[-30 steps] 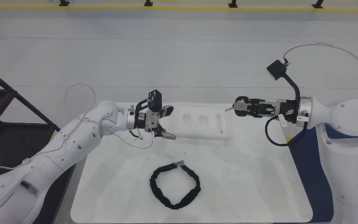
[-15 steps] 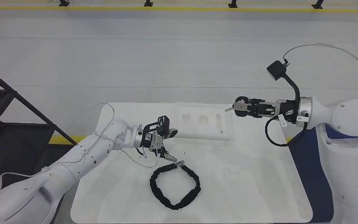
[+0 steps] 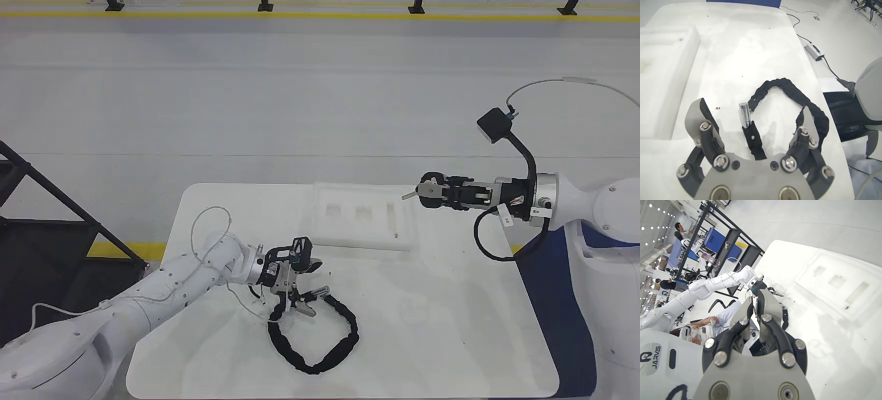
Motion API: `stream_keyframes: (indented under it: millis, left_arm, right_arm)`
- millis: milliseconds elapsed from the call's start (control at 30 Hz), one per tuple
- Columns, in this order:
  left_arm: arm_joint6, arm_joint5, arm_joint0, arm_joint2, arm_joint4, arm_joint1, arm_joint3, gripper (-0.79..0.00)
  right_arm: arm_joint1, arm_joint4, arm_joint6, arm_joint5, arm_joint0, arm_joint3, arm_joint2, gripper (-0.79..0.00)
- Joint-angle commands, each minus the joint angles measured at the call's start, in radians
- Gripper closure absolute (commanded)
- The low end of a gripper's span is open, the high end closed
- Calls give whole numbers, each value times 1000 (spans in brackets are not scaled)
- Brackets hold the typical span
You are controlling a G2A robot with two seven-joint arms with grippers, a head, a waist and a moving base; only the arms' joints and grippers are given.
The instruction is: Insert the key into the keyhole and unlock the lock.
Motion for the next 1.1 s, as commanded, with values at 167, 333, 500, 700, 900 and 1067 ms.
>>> stream_keyframes:
  millis: [167, 333, 500, 700, 900, 1067]
  left_arm:
    - [-2, 0, 2, -2, 1, -1, 0, -785]
    - [-2, 0, 2, -2, 1, -1, 0, -785]
    - [-4, 5, 5, -3, 0, -1, -1, -785]
    - [-33, 12, 19, -34, 18, -2, 10, -785]
    - [25, 29, 33, -41, 127, -27, 58, -785]
    - [116, 44, 38, -37, 230, -55, 106, -785]
  right_arm:
    - [0, 0, 0, 0, 0, 0, 0, 0]
    - [0, 0, 0, 0, 0, 0, 0, 0]
    - [0, 0, 0, 0, 0, 0, 0, 0]
    - [0, 0, 0, 0, 0, 0, 0, 0]
    - [0, 0, 0, 0, 0, 0, 0, 0]
    - [0, 0, 0, 0, 0, 0, 0, 0]
